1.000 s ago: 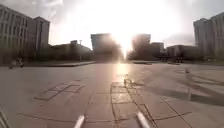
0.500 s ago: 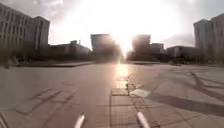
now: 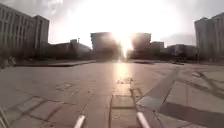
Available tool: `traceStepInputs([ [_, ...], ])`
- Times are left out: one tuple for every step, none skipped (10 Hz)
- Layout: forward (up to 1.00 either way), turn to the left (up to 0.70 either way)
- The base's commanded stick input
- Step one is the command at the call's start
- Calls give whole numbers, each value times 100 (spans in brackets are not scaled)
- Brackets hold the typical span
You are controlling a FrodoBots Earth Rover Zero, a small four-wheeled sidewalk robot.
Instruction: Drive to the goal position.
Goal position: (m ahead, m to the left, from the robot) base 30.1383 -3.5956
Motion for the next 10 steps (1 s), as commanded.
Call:
traceStepInputs([
  [100, 0],
  [100, -20],
  [100, -27],
  [100, -15],
  [100, 0],
  [100, 0],
  [100, 0],
  [100, 0],
  [100, 0],
  [100, 0],
])
